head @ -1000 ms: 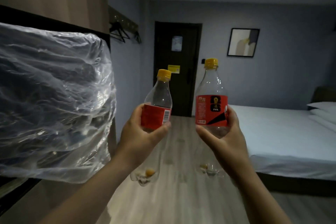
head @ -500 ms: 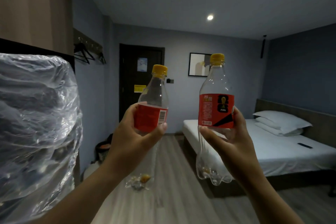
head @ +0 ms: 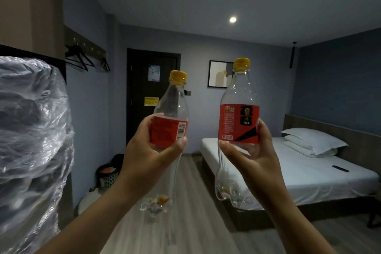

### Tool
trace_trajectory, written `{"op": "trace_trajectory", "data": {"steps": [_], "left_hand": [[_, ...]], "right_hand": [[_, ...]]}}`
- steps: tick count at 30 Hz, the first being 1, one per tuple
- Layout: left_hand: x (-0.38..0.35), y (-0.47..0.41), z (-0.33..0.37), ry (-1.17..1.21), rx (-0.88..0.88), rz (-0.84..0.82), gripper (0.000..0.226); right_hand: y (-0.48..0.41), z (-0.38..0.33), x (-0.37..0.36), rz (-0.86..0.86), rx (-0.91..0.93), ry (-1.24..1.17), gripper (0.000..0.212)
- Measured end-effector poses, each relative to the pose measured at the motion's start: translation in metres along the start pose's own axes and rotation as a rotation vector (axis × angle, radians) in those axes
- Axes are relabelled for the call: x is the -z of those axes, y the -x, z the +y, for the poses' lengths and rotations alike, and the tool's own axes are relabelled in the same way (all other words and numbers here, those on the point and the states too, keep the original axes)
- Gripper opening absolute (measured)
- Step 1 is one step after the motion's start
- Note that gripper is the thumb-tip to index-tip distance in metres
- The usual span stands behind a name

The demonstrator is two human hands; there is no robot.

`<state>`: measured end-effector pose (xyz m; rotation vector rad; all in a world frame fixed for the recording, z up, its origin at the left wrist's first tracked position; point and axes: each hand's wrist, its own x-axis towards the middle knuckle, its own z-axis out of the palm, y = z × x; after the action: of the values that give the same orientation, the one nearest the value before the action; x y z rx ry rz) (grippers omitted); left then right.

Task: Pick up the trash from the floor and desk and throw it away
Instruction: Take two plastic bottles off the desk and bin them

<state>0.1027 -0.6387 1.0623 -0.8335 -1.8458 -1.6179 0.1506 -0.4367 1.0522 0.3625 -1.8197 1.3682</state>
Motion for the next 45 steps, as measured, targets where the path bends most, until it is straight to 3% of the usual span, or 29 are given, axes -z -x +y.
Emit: {"op": "trace_trajectory", "data": {"steps": [10,17,35,45], "left_hand": [[-0.095,-0.066,-0.049,-0.015,0.009,0.033,0.041],[-0.12,-0.104,-0.102,-0.05,0.069,0.058,0.046],[-0.06,-0.279,-0.307,-0.062,0.066,0.091,0.046],[-0.067,-0.36,-0.429,-0.114,0.115,0.085,0.043]], "right_hand": [[-0.088,0.087,0.05,-0.052,0.029,-0.055,0.086],[-0.132,0.155,0.04,-0.075,-0.014,-0.065,0.09],[-0.293,0.306,-0.128,-0.078,-0.041,-0.046,0.099],[-0.375,0.419,-0.19,-0.077,-0.091,-0.052,0.097]]}}
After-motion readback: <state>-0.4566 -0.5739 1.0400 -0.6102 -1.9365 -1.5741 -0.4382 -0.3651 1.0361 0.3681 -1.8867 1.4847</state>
